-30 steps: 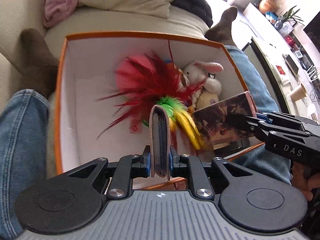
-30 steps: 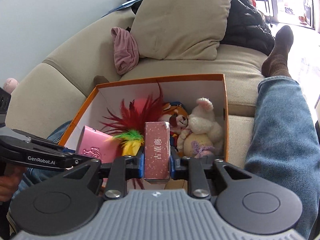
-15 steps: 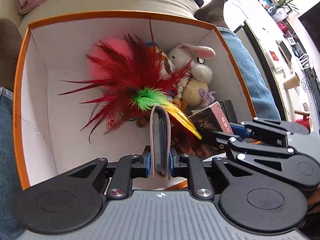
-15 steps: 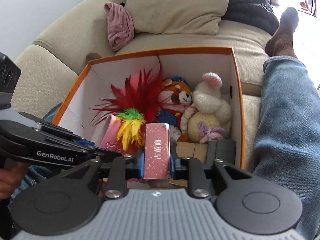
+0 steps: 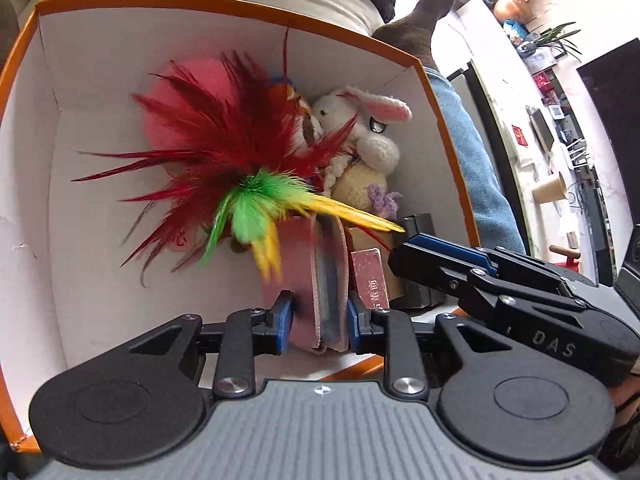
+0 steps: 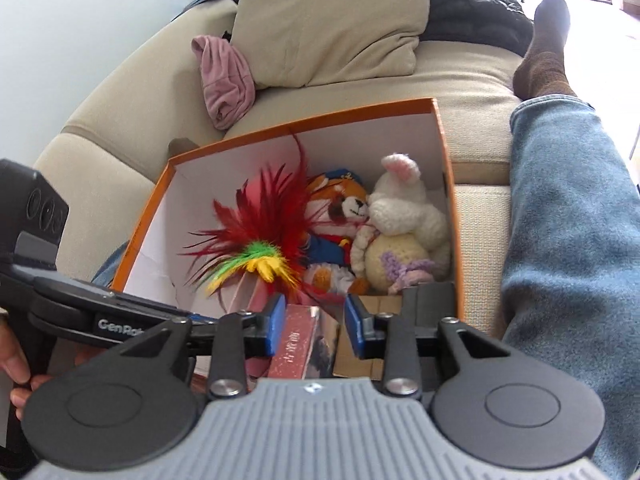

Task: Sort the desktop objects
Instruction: 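Open both grippers to release the stick and red box, then withdraw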

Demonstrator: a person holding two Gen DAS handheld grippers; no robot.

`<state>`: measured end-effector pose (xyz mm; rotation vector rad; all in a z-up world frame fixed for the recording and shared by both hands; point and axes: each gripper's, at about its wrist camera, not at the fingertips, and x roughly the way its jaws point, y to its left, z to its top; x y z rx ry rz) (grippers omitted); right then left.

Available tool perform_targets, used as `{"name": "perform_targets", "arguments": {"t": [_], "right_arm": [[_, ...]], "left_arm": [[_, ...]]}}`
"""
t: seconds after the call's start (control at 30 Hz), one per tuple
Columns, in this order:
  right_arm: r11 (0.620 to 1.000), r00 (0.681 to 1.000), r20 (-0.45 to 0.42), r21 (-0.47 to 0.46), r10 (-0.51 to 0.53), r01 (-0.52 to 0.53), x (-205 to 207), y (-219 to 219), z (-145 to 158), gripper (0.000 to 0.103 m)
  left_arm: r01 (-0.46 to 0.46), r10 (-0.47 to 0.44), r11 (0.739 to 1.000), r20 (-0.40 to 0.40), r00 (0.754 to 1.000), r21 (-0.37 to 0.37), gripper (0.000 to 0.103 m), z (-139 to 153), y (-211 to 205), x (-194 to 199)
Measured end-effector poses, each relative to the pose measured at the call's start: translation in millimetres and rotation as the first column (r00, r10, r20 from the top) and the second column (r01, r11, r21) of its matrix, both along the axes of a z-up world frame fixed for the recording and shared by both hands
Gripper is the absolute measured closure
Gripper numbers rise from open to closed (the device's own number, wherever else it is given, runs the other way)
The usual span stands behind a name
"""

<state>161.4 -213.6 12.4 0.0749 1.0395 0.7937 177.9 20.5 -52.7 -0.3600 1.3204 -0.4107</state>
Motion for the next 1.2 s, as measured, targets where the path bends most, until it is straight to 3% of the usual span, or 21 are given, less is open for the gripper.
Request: {"name": "perform_targets", "arguments": {"t": [0.27, 0.37, 0.4, 0.53, 0.63, 0.67, 0.73, 0.87, 1.03, 1.13, 1.2], "right_arm": [[0.999, 0.999, -0.015, 0.014, -0.043, 0.044, 3, -11, -7, 0.07], [0.998, 0.998, -0.011, 0.021, -0.055, 0.055, 4, -16, -6, 0.07], [0.998, 0.998, -0.009, 0.022, -0.057, 0.058, 4, -17, -6, 0.07], [0.998, 0.998, -0.006, 0.027, -0.061, 0.061, 4, -19, -7, 0.07], [0.998, 0.998, 0.003, 0.029, -0.06, 0.06, 2, -20, -6, 0.07], [0.998, 0.998, 0.005, 0.031, -0.06, 0.06, 2, -21, -6, 0.072], [0.998, 0.998, 0.005, 0.031, -0.056, 0.055, 1, -21, -7, 0.078], [0.999, 0.999, 0.019, 0.029, -0.038, 0.037, -2, -18, -7, 0.082], [0.999, 0.996, 0.085, 0.041, -0.023, 0.019, -10, -20, -2, 0.082], [0.996, 0.989, 0.149, 0.086, -0.022, 0.01, -16, -27, 4, 0.081], [0.993, 0.977, 0.211, 0.114, -0.017, -0.008, -24, -32, 10, 0.081]], "left_arm": [[0.033, -0.032, 0.999, 0.033, 0.999, -0.018, 0.064, -1, -6, -4], [0.054, -0.052, 0.992, 0.024, 0.998, -0.113, 0.036, -2, -4, -7], [0.05, -0.047, 0.991, 0.032, 0.998, -0.124, 0.036, -2, -3, -8], [0.023, -0.02, 0.998, 0.045, 0.999, -0.064, 0.038, -1, -4, -10], [0.006, -0.003, 0.999, 0.075, 0.997, -0.044, 0.052, 6, -2, -14], [0.006, -0.003, 0.999, 0.086, 0.996, -0.037, 0.062, 9, -2, -16], [0.012, -0.01, 1.0, 0.103, 0.995, -0.022, 0.068, 12, -5, -18], [0.01, -0.005, 0.999, 0.094, 0.996, -0.051, 0.069, 8, -6, -16], [0.006, -0.004, 1.0, 0.126, 0.992, -0.017, 0.069, 14, -5, -23], [-0.003, 0.008, 1.0, 0.176, 0.984, -0.027, 0.069, 25, -2, -33], [-0.016, 0.021, 1.0, 0.25, 0.968, -0.022, 0.069, 38, 0, -46]]}}
